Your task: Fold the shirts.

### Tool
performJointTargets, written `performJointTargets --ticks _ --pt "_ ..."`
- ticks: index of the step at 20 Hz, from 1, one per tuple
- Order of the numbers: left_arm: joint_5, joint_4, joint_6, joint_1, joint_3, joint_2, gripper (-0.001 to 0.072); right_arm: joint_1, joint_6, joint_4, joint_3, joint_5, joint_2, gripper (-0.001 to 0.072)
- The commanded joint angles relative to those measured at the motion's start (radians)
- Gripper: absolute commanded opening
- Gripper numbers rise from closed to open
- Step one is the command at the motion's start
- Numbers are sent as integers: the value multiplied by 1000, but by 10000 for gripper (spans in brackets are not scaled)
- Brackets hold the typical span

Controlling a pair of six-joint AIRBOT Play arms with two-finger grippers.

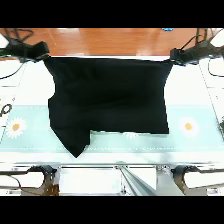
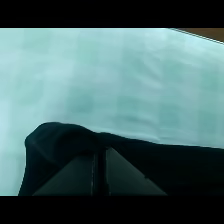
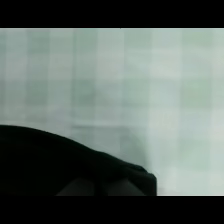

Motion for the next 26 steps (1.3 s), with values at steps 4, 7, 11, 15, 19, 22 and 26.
performJointTargets --ticks 4,7,11,15,19,22,26 --pt "-3 -48 5 8 134 -227 16 -47 -20 138 200 83 -262 23" --pt "-121 -59 47 29 134 -219 16 -53 -33 136 201 198 -260 23" --pt "-342 -62 177 53 133 -227 16 -63 -60 100 178 404 -261 23" --pt "-447 -62 183 64 133 -260 16 -63 -64 96 79 410 -261 23" --pt "-487 -62 198 61 115 -288 16 -63 -84 76 7 377 -261 23" --pt "-495 -62 209 65 83 -293 16 -63 -86 57 -16 356 -261 23" --pt "-505 -63 208 67 40 -298 17 -63 -97 66 -19 350 -262 24"
